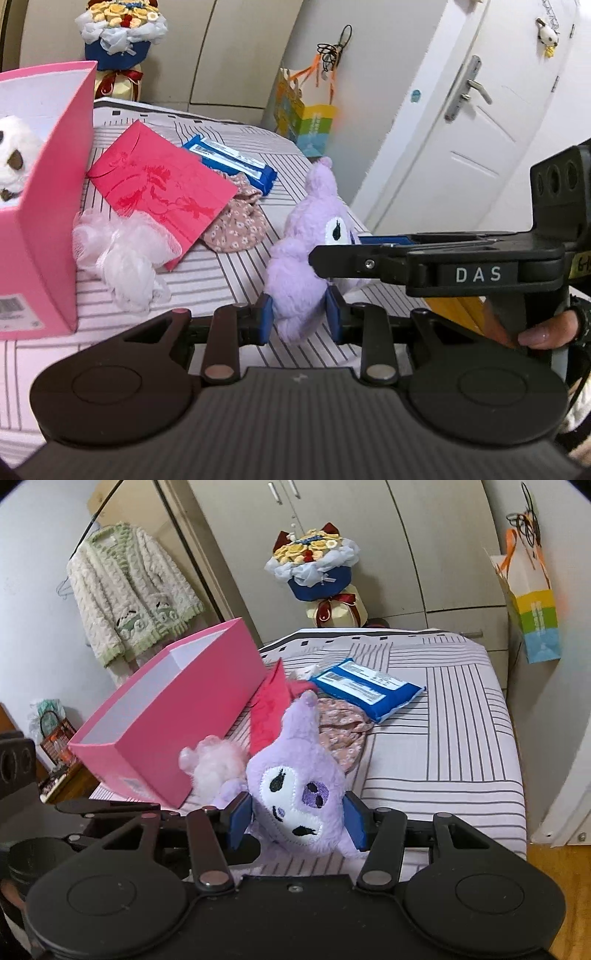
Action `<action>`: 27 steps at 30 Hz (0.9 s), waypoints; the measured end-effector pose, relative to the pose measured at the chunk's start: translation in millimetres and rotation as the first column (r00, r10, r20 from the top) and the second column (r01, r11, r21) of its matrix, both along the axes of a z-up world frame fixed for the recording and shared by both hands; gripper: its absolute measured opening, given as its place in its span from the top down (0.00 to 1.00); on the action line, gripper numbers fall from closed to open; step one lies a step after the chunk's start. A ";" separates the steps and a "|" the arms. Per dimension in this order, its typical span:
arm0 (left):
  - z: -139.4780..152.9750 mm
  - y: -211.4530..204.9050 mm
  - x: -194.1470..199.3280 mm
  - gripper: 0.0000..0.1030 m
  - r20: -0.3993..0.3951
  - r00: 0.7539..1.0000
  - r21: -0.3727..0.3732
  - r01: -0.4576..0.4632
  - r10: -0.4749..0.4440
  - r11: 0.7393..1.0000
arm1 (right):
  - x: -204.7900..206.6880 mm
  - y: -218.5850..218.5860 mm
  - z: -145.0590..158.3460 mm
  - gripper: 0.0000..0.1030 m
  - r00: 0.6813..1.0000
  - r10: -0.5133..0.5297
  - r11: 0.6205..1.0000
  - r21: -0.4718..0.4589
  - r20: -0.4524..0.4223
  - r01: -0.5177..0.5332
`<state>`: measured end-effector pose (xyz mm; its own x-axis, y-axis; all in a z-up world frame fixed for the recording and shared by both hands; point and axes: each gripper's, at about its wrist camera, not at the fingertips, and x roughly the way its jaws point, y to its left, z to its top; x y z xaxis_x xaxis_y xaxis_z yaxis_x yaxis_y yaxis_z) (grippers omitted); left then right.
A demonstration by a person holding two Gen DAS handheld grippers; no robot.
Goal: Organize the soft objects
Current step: 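Carry the purple plush into the pink box and open the right tool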
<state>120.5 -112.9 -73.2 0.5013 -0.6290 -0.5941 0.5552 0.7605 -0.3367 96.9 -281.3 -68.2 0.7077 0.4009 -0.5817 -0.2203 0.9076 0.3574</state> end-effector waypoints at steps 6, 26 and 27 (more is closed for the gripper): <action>18.6 21.2 -15.9 0.73 -0.037 0.999 -0.007 0.013 -0.013 1.000 | -18.2 24.1 24.2 0.43 1.000 0.027 0.998 -0.049 -0.005 -0.027; 100.1 129.4 -18.3 0.73 0.165 0.971 0.035 -0.183 0.175 0.982 | 30.5 130.2 104.1 0.42 0.967 0.229 0.973 -0.009 0.111 -0.230; 101.3 135.3 -12.2 0.73 0.170 0.967 0.039 -0.199 0.189 0.979 | 38.8 136.3 104.5 0.42 0.965 0.238 0.971 -0.003 0.111 -0.239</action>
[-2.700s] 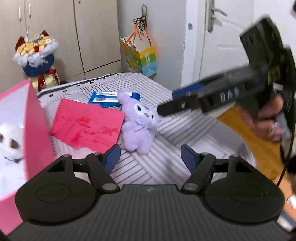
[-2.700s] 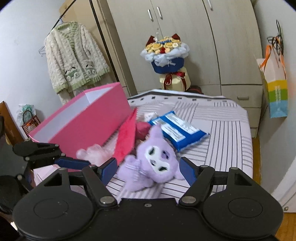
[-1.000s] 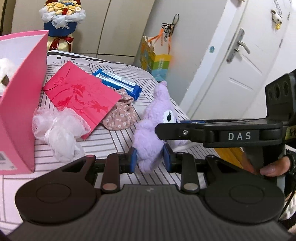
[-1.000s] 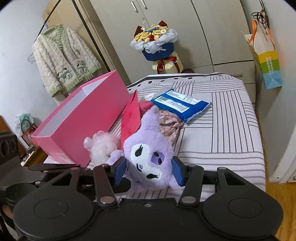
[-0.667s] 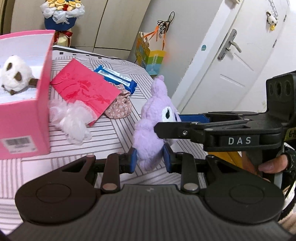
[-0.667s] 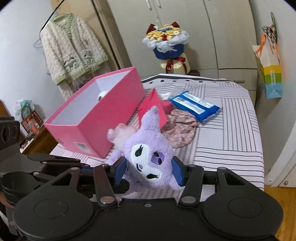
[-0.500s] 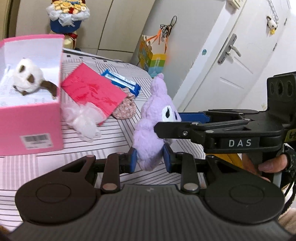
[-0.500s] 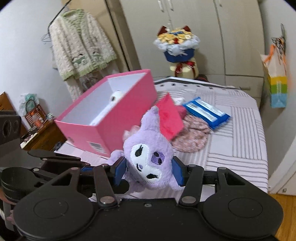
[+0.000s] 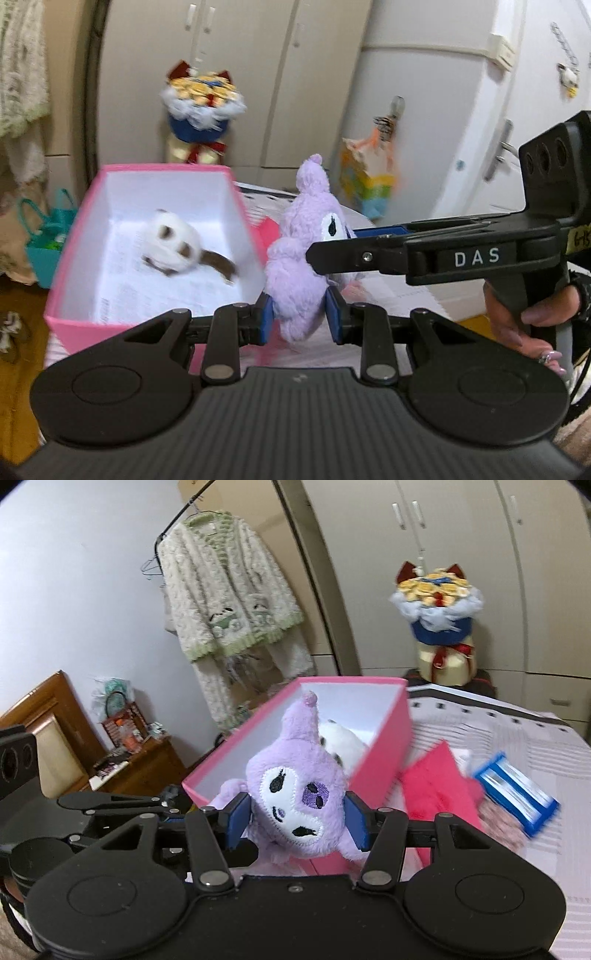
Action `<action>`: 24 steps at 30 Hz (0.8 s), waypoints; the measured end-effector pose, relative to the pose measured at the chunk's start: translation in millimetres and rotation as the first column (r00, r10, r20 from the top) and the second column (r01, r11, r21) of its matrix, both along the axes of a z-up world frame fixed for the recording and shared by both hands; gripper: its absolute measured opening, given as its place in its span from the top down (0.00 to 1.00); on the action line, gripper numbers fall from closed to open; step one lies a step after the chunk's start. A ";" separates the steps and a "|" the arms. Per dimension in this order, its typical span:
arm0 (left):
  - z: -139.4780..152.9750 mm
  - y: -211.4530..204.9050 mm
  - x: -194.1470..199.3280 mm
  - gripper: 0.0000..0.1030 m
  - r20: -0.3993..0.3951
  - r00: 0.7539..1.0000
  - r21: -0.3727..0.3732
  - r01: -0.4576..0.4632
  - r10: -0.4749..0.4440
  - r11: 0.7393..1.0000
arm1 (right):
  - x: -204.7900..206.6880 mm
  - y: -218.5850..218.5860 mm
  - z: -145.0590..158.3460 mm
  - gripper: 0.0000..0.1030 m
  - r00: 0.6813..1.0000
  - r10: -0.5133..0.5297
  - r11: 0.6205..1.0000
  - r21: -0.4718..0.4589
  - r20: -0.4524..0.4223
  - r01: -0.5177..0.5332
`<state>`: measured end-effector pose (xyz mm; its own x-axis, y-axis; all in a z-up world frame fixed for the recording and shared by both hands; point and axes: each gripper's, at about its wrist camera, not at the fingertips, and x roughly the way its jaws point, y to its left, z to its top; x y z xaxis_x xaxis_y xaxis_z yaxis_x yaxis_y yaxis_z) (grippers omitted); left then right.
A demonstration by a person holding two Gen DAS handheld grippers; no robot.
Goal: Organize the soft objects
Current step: 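Carry the purple plush into the pink box and open the right tool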
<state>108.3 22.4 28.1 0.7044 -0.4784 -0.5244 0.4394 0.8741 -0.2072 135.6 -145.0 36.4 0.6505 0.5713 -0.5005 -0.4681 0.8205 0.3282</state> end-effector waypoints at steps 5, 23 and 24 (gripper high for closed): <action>-9.6 24.5 32.3 0.73 -0.019 0.997 -0.005 -0.071 0.071 0.997 | 40.5 25.3 -12.5 0.42 0.999 0.027 0.999 0.026 -0.024 -0.027; -55.4 46.4 115.1 0.72 -0.154 0.978 0.054 -0.133 0.139 0.990 | 132.2 67.8 -48.3 0.42 0.981 0.060 0.994 -0.082 -0.182 -0.076; -56.0 47.0 117.5 0.70 -0.164 0.976 0.059 -0.133 0.141 0.989 | 133.7 70.5 -47.7 0.40 0.981 0.061 0.992 -0.097 -0.185 -0.080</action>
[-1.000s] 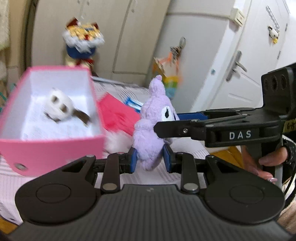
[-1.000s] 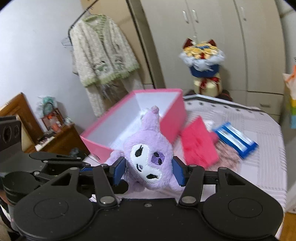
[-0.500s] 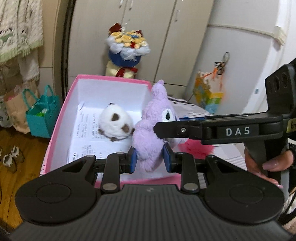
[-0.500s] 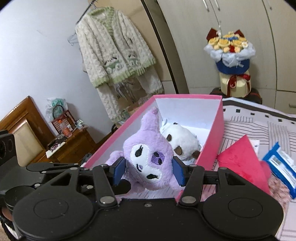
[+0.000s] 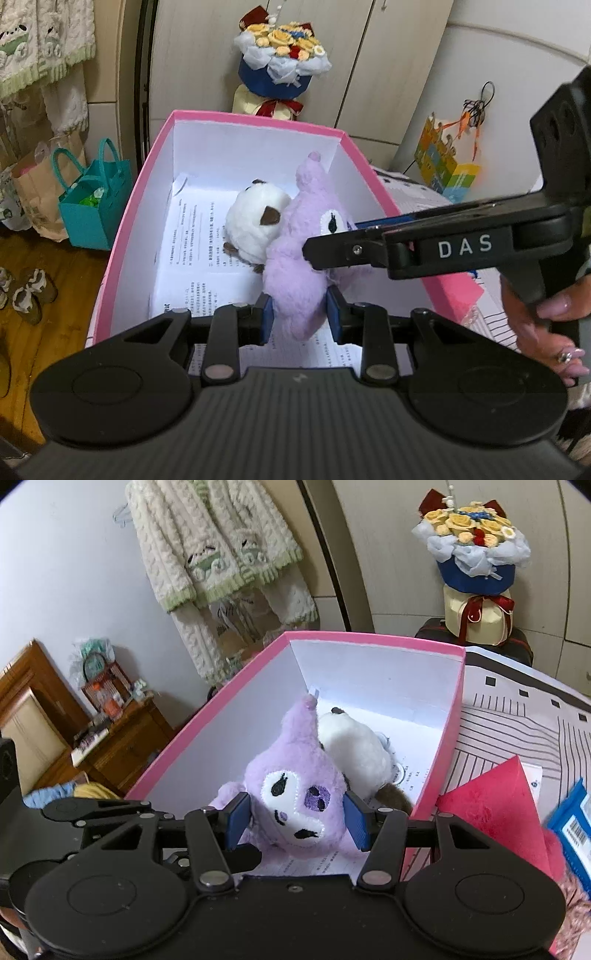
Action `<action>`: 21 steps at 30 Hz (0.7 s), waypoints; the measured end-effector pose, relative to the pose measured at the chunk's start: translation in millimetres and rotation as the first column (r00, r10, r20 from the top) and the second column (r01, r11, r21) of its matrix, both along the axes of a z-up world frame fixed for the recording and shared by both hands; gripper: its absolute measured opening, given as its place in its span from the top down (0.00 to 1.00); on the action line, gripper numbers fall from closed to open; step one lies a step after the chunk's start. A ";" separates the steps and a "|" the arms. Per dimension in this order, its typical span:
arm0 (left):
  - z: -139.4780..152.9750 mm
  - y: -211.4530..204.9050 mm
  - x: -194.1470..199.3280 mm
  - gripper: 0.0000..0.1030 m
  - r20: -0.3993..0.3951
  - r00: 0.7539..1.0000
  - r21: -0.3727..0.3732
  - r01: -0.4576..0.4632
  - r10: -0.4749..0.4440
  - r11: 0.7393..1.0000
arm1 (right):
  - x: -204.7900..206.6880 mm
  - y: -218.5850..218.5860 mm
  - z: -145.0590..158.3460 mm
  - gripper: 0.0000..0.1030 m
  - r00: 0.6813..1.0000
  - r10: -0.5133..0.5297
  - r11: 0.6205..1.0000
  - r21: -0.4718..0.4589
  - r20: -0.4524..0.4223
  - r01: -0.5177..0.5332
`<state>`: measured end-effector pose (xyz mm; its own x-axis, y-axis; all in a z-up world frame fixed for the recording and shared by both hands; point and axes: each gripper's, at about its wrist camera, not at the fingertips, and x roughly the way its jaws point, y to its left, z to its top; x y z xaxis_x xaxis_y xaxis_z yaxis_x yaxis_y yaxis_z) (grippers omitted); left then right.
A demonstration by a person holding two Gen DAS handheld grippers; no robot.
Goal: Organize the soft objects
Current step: 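Carry the purple plush into the pink box and open the right tool, then withdraw the right tool and reach toward the pink floral cloth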
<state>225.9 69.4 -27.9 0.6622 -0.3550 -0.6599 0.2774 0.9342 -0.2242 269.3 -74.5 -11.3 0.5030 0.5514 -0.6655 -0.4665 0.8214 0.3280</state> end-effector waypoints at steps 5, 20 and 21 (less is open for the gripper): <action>2.8 -0.9 -0.8 0.55 0.027 0.999 0.070 -0.021 0.019 0.997 | 0.6 11.3 2.9 0.39 1.000 -0.007 0.996 -0.090 0.025 0.009; 44.7 2.3 -56.8 0.38 0.146 0.988 0.150 0.030 -0.052 0.988 | -52.1 9.7 40.9 0.29 0.988 0.021 0.985 -0.171 0.151 0.005; 48.1 1.6 -61.2 0.38 0.153 0.986 0.153 0.036 -0.059 0.988 | -56.1 8.6 43.4 0.29 0.987 0.020 0.985 -0.173 0.158 0.008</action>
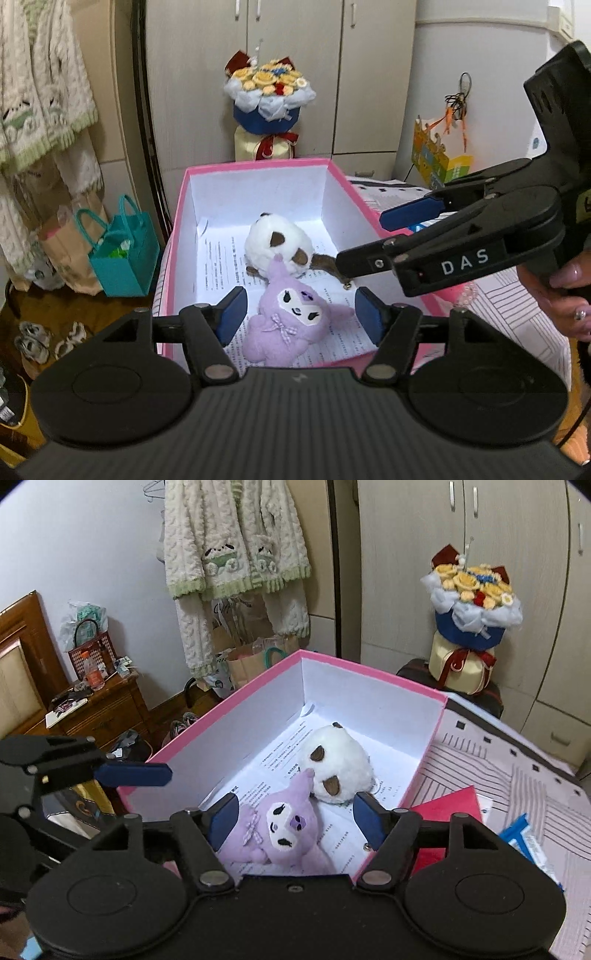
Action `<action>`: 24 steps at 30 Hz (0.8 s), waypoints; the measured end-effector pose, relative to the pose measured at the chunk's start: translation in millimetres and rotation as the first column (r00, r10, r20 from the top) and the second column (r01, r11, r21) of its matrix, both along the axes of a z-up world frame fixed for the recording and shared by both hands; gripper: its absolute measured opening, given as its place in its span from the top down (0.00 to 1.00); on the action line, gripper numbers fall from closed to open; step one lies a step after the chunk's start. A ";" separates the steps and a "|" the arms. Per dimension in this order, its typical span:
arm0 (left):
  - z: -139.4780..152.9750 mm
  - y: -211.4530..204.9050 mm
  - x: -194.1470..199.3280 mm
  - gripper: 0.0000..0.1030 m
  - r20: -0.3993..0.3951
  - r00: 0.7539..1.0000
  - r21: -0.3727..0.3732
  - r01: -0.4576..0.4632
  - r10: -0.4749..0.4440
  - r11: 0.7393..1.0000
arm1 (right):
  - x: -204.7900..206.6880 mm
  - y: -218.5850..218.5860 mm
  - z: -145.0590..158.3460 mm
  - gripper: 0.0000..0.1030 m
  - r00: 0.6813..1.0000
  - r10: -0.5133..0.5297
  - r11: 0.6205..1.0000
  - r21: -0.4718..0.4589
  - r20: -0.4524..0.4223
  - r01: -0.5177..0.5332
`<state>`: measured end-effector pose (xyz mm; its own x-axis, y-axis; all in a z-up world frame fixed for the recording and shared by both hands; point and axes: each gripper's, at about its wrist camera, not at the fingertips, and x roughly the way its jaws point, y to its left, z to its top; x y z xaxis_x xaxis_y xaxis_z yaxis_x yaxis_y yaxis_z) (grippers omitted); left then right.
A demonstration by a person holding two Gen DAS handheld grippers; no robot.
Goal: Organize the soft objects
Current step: 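Withdraw the right tool and reach toward the pink floral cloth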
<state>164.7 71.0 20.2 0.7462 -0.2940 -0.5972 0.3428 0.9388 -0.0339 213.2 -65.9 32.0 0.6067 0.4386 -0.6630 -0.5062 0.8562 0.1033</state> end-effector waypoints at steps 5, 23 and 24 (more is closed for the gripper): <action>13.5 -5.9 -21.9 0.37 0.029 0.999 -0.005 0.043 -0.043 0.999 | -23.7 -10.9 11.9 0.28 0.999 -0.008 1.000 -0.004 0.034 0.008; 9.9 -93.4 -79.3 0.37 0.079 0.952 0.068 0.290 -0.295 0.954 | -79.9 -108.0 28.3 0.27 0.985 -0.141 0.984 0.121 0.098 0.129; 6.9 -100.4 -79.4 0.37 0.076 0.949 0.077 0.300 -0.306 0.951 | -80.3 -115.0 26.0 0.27 0.984 -0.152 0.982 0.129 0.096 0.139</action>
